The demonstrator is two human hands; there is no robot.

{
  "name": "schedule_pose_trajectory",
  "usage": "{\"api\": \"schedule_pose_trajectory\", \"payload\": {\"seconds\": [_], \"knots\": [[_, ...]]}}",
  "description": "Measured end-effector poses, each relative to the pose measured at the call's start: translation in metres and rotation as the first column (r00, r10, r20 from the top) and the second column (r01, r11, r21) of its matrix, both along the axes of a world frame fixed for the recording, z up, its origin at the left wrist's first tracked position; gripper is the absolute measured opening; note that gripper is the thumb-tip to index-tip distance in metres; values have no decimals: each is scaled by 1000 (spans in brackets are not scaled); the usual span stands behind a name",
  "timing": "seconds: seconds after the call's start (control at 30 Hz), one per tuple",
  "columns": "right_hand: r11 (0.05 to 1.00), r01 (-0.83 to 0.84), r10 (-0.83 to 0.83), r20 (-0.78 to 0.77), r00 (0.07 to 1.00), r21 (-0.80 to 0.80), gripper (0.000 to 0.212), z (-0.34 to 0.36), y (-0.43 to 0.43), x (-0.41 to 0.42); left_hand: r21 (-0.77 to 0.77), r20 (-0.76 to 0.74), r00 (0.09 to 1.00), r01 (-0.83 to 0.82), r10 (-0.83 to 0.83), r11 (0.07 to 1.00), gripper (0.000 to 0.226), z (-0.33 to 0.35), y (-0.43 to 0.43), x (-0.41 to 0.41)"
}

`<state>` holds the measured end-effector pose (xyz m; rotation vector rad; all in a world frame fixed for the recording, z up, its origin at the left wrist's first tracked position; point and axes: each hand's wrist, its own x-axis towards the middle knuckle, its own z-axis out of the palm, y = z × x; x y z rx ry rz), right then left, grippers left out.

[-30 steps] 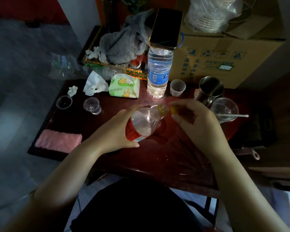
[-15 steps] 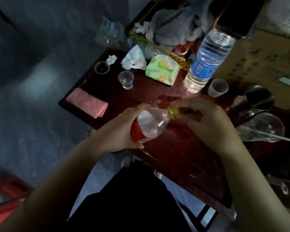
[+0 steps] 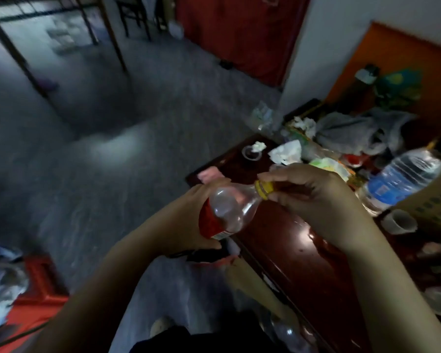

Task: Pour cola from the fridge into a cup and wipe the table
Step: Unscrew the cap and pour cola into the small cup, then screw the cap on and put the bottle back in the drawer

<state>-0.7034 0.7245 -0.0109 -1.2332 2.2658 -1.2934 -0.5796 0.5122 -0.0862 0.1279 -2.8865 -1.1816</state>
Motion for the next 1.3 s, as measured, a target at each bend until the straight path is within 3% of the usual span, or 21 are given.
{"api": "schedule_pose_trajectory", "payload": {"seconds": [0.27, 0.5, 0.63, 0.9, 1.3], "knots": [[973, -230, 228, -187, 956, 12, 29, 9, -178, 90, -75, -87, 935, -351, 345, 933, 100, 22, -125, 149], [864, -501, 496, -91, 864, -49, 26, 8, -299, 183, -113, -107, 776, -631, 622, 768, 115, 19, -184, 276], [752, -659, 652, -113, 749, -29, 26, 9, -350, 229, -109, -87, 640, -768, 764, 631, 118, 15, -191, 337], [457, -889, 885, -92, 457, -22, 30, -2, -442, 306, -33, 32, 280, -959, 959, 281, 112, 14, -188, 412], [-13, -997, 995, -95, -5, -77, 43, 18, -564, 357, 12, -149, -121, -993, 981, -121, 114, 18, -218, 442]]}}
